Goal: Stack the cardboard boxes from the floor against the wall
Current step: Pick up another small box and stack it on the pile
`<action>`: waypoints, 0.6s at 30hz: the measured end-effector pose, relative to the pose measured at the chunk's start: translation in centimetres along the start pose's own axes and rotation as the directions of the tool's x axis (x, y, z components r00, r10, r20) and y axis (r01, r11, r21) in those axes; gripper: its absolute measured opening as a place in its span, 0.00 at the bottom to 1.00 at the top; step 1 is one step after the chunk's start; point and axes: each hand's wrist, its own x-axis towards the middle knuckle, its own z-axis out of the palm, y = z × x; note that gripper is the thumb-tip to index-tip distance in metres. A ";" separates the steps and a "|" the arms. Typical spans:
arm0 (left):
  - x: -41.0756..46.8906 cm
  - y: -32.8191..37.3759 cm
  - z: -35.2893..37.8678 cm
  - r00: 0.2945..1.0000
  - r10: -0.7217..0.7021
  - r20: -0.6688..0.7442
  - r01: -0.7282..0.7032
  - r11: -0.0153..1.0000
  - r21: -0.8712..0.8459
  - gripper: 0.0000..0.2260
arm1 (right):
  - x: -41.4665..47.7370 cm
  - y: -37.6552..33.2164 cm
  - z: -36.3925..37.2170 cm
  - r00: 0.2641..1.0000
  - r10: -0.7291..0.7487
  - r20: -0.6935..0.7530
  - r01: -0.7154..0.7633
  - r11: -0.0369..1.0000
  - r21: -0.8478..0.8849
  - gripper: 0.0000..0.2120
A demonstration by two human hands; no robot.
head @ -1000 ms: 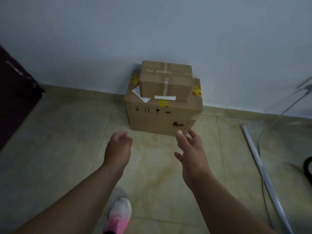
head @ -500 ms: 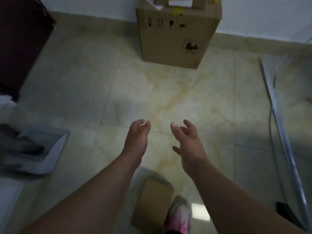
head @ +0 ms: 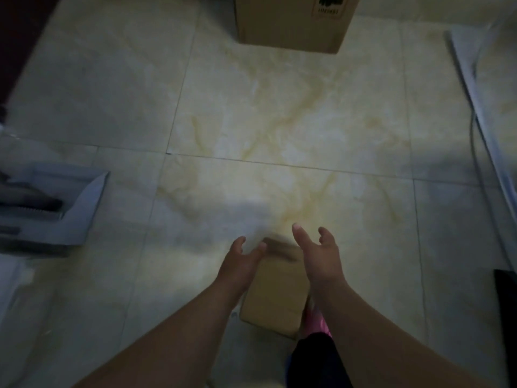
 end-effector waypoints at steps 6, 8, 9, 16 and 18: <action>3.2 -6.2 1.0 0.986 -0.145 0.087 0.133 0.983 0.126 0.47 | 5.4 9.8 0.9 0.991 0.133 -0.020 -0.134 0.983 -0.122 0.60; 3.6 -7.4 1.0 0.970 -0.187 0.155 0.183 0.982 0.041 0.51 | 5.0 9.8 1.2 0.983 0.178 0.042 -0.169 0.972 -0.166 0.53; 3.8 -7.6 1.1 0.964 -0.198 0.180 0.207 0.978 -0.034 0.49 | 4.7 9.5 1.3 0.978 0.197 0.069 -0.184 0.969 -0.167 0.42; 4.8 -3.8 0.6 0.978 -0.094 0.187 0.128 0.976 -0.175 0.28 | 5.5 5.6 2.8 0.994 0.068 0.087 -0.069 0.997 0.016 0.31; 5.1 -0.9 0.2 0.987 -0.058 0.151 0.085 0.980 -0.178 0.32 | 5.8 2.5 2.9 0.995 0.008 0.099 -0.014 0.998 0.056 0.27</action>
